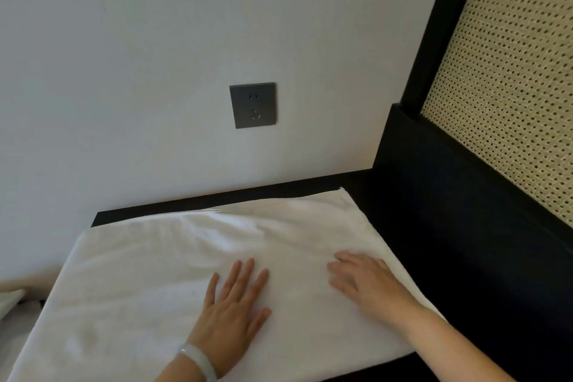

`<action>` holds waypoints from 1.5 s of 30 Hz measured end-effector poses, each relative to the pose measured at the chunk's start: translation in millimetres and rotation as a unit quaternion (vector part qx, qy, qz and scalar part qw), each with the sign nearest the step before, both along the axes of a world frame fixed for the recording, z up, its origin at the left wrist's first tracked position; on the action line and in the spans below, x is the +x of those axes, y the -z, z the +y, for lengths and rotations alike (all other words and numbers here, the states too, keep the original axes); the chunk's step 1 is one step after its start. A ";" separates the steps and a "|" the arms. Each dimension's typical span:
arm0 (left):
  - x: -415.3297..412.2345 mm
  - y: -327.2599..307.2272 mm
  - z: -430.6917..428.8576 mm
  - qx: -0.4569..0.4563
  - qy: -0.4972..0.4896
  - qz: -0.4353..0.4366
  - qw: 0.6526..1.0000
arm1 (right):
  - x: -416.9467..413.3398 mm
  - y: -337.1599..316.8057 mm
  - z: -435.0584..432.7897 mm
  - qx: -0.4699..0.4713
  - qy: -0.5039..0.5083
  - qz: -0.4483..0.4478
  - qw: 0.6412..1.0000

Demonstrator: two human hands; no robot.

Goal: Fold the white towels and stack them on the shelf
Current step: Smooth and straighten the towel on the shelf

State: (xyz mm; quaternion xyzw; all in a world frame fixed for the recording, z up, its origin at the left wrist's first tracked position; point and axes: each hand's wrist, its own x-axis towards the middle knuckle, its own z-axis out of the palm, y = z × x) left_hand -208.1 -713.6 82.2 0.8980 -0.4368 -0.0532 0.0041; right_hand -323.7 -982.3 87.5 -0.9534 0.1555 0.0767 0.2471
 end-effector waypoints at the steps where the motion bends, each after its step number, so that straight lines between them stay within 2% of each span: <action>1: 3.2 -0.9 -3.8 0.002 -0.005 0.006 1.000 | 9.8 -7.9 -9.2 0.066 0.061 -0.048 0.995; 2: 6.4 -1.3 -7.8 0.003 -0.006 0.008 1.000 | 21.2 -14.9 -20.7 0.113 0.122 -0.099 0.981; 4: 12.7 0.2 -16.0 -0.009 -0.003 0.012 1.000 | 45.6 -24.8 -48.3 0.112 0.199 -0.149 0.962; 8: 24.8 9.5 -30.6 -0.054 -0.018 0.017 0.998 | 92.9 -21.0 -97.8 0.102 0.270 -0.112 0.951; 11: 29.9 18.8 -36.6 -0.081 -0.029 0.004 0.996 | 126.4 -12.2 -116.9 0.064 0.266 -0.088 0.958; 15: 34.1 29.7 -38.1 -0.102 -0.026 -0.023 0.994 | 164.6 -5.5 -117.4 0.003 0.190 0.005 0.982; 18: 36.4 31.6 -38.1 -0.111 -0.025 -0.042 0.993 | 178.1 -7.7 -122.5 0.041 0.185 0.036 0.981; 22: 35.8 32.3 -37.3 -0.120 -0.016 -0.049 0.991 | 175.4 -11.3 -138.3 0.072 0.255 -0.003 0.964; 27: 36.9 35.2 -36.3 -0.130 -0.005 -0.054 0.990 | 162.5 -14.4 -129.5 0.016 0.199 -0.088 0.976; 29: 38.7 34.3 -37.2 -0.141 0.002 -0.045 0.989 | 159.0 -15.3 -120.4 0.029 0.181 -0.027 0.983; 32: 55.7 19.5 -44.1 -0.212 0.006 -0.042 0.976 | 160.5 -13.1 -113.0 -0.024 0.177 0.096 0.979; 36: 102.6 -6.3 -66.2 -0.262 -0.040 -0.035 0.964 | 165.8 -12.2 -109.7 0.004 0.236 0.125 0.964; 39: 139.8 -15.6 -89.7 -0.183 -0.074 0.017 0.980 | 167.3 -13.4 -106.7 0.001 0.255 0.127 0.959; 42: 168.0 -13.5 -114.4 -0.067 -0.053 0.063 0.994 | 164.3 -14.9 -106.3 0.010 0.268 0.111 0.957; 45: 181.5 -12.1 -131.0 0.006 -0.036 0.096 0.995 | 158.6 -10.0 -110.7 0.049 0.273 0.058 0.959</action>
